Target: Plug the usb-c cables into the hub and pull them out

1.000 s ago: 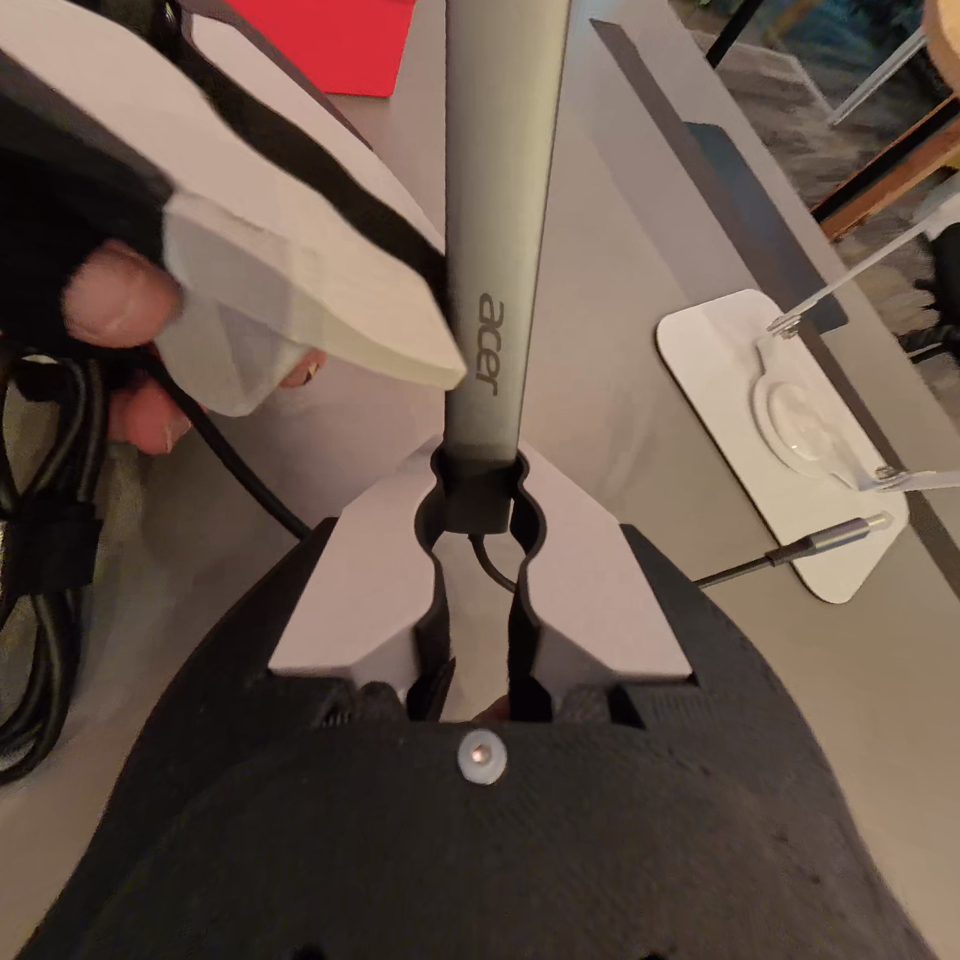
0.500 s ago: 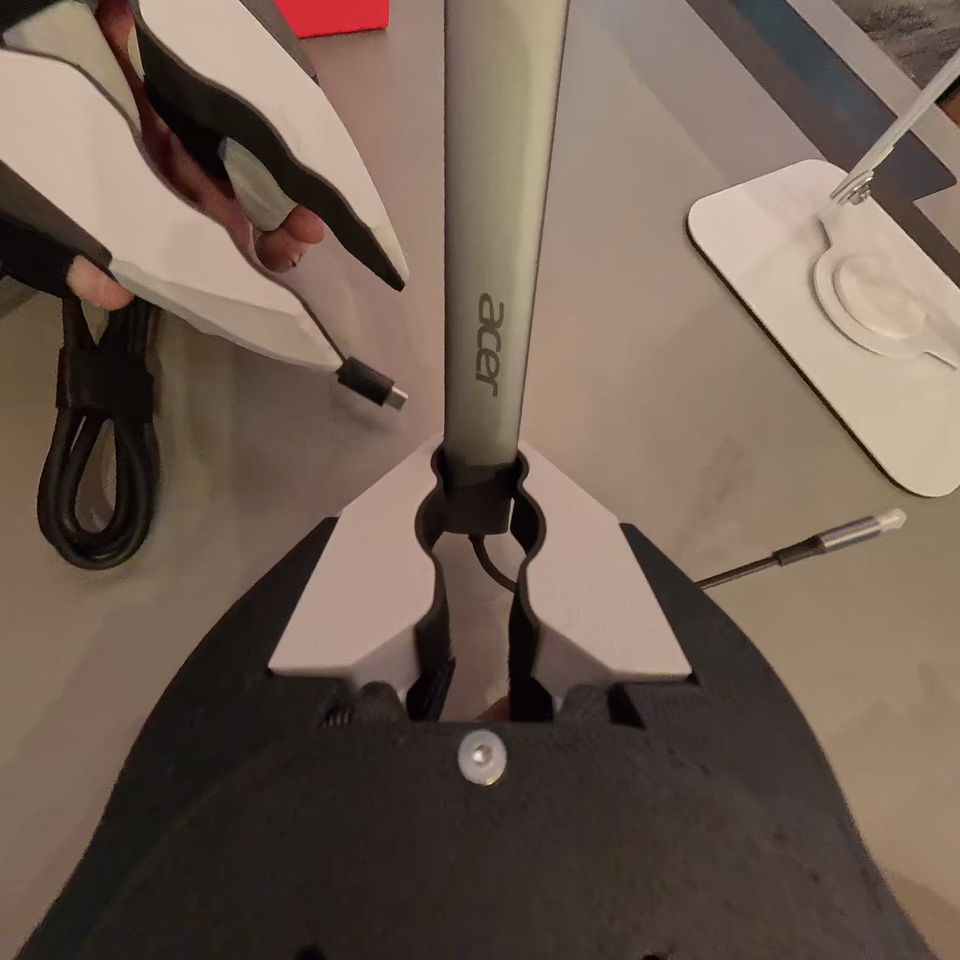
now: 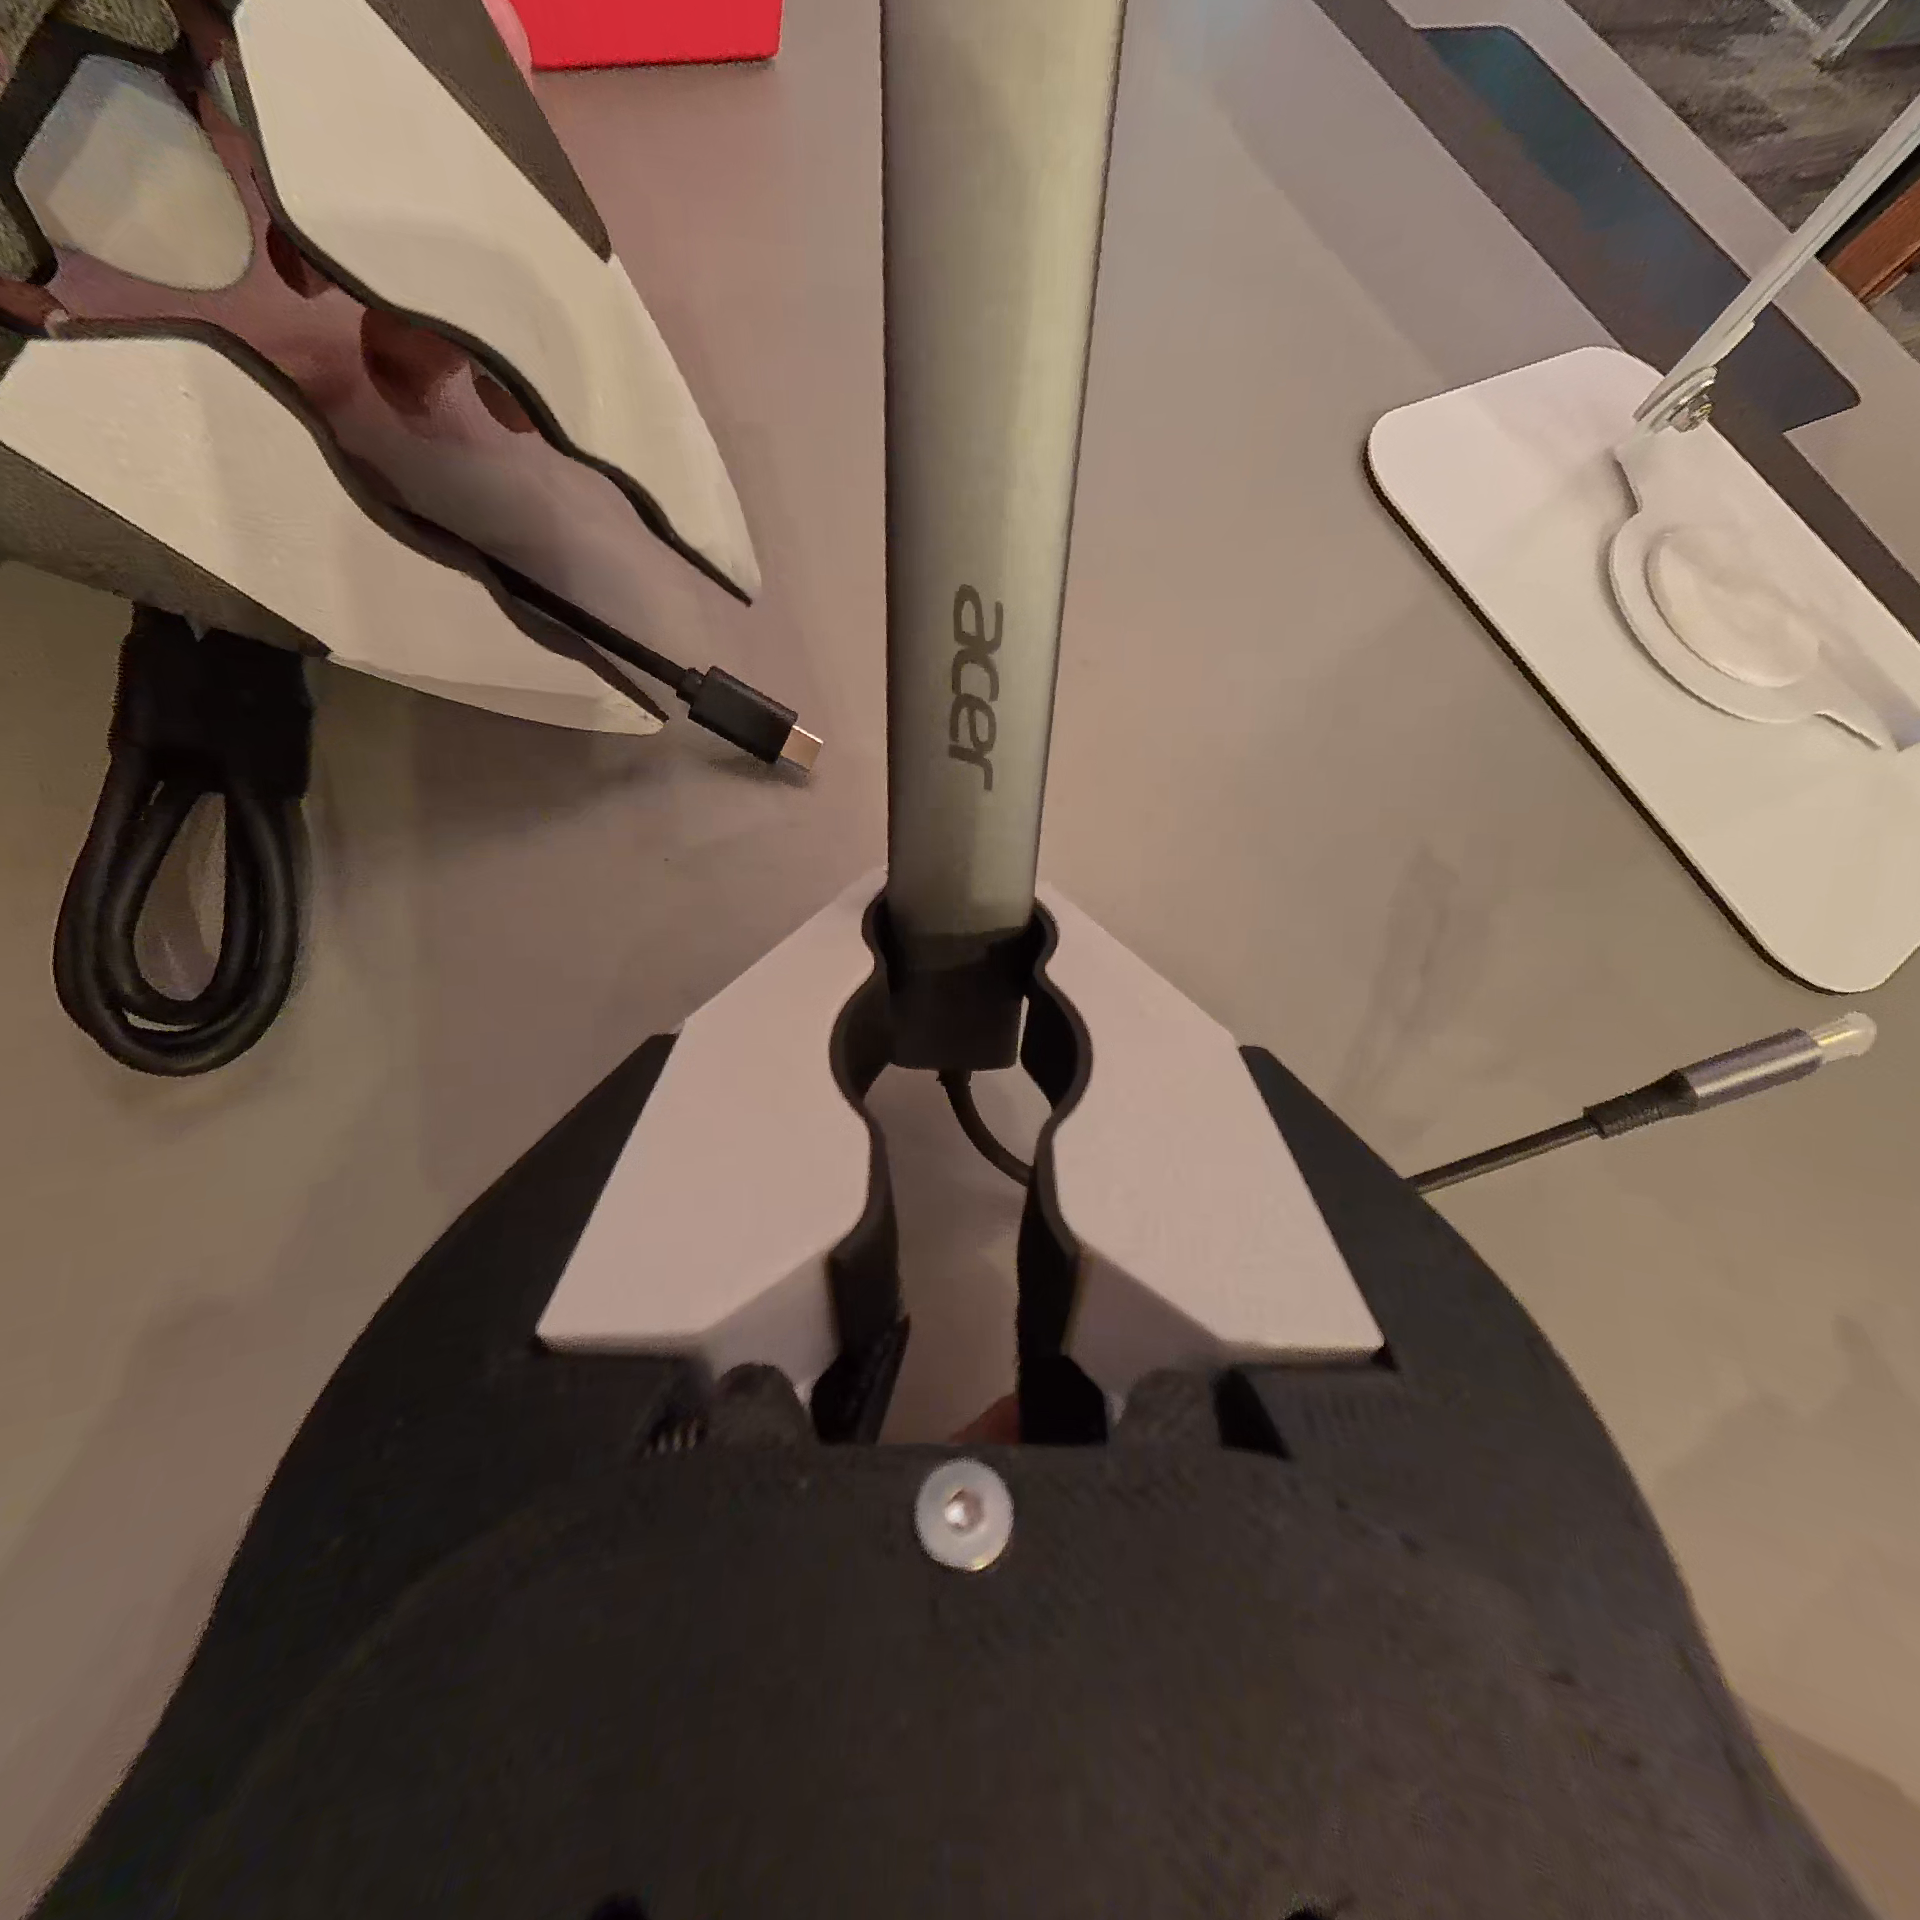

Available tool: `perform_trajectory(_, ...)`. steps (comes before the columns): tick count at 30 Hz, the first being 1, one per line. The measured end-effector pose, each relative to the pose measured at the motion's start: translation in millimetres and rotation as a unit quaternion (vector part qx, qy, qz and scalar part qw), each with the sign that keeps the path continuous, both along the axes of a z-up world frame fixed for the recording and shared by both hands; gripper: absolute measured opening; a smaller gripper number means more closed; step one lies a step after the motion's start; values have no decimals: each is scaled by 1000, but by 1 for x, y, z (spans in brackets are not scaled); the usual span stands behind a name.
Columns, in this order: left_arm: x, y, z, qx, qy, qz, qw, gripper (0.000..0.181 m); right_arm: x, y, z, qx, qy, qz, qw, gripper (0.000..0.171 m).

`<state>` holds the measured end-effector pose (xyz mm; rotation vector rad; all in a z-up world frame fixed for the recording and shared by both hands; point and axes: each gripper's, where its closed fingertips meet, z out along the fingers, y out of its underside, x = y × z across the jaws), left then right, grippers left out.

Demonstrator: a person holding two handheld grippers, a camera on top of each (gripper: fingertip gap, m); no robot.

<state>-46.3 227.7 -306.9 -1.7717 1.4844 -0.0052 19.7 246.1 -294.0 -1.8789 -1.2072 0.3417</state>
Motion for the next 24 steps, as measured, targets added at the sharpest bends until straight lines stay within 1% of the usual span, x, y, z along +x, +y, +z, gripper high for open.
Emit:
perform_trajectory(2, -1, 1, -5, 4, 30, -4, 1000, 26, -1, 0, -1, 2, 1, 0, 1000, 16)
perform_trajectory(5, 3, 2, -10, 7, 52, -16, 998, 13, -1, 1, -1, 2, 5, 0, 1000, 16)
perform_trajectory(8, 4, 5, -10, 15, 58, -18, 998, 11, -2, 1, -1, 0, 8, 0, 1000, 16)
perform_trajectory(13, 6, 11, -7, 54, 27, -17, 998, 10, -3, 1, -4, -2, 9, -2, 1000, 16)
perform_trajectory(17, 9, 11, 6, 64, -12, -14, 998, 9, -4, 2, -5, -13, 10, -13, 1000, 16)
perform_trajectory(19, 13, 8, 13, 52, -32, -17, 998, 6, -8, 3, -5, -18, 13, -16, 1000, 16)
perform_trajectory(24, 24, 4, 25, 66, -47, -26, 996, 6, -20, 7, 2, -43, 47, -33, 997, 16)
